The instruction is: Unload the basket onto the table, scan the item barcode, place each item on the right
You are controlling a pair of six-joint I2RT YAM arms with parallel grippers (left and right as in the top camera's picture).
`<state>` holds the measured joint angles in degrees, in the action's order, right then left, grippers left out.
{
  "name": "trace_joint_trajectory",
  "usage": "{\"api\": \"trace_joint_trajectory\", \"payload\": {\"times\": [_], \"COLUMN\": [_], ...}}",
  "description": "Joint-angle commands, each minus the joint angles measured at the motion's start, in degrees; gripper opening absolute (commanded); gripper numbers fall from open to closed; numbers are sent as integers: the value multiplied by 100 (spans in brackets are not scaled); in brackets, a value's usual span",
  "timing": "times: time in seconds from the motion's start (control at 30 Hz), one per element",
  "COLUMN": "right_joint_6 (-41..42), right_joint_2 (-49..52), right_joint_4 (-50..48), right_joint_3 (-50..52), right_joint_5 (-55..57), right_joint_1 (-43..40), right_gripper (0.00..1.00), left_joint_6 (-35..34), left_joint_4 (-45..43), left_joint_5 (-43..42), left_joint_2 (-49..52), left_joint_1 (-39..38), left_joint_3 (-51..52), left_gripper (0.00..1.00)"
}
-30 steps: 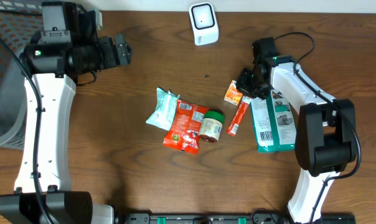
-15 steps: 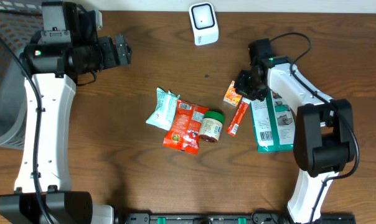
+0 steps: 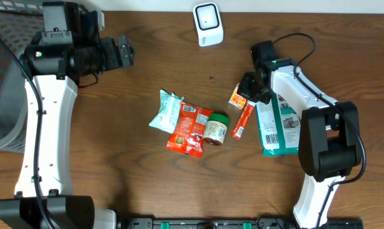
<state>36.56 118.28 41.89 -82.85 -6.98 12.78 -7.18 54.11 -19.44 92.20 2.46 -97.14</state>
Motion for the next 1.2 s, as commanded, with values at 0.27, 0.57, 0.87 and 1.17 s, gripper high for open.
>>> {"api": "trace_joint_trajectory", "payload": {"times": [0.27,0.57,0.87,1.17], "right_joint_6": [-1213,-1766,-841,-741], "right_joint_2": [-929,-1314,-1296,-1261], "right_joint_4": [245,420,496,627], "right_joint_3": [-245,-245,-256,-184], "right_joint_5": [538,2859,2457,-367], "right_joint_1": [160,1215,1364,-293], "right_gripper": [1,1,49,43], "left_joint_6": [52,52,52,52], "left_joint_4": [28,28,28,28], "left_joint_5": [-68,-68,-68,-68], "left_joint_2": [26,26,26,26], "left_joint_1": [2,2,2,2], "left_joint_3": [-59,-59,-59,-59], "left_gripper": [97,97,97,97]}}
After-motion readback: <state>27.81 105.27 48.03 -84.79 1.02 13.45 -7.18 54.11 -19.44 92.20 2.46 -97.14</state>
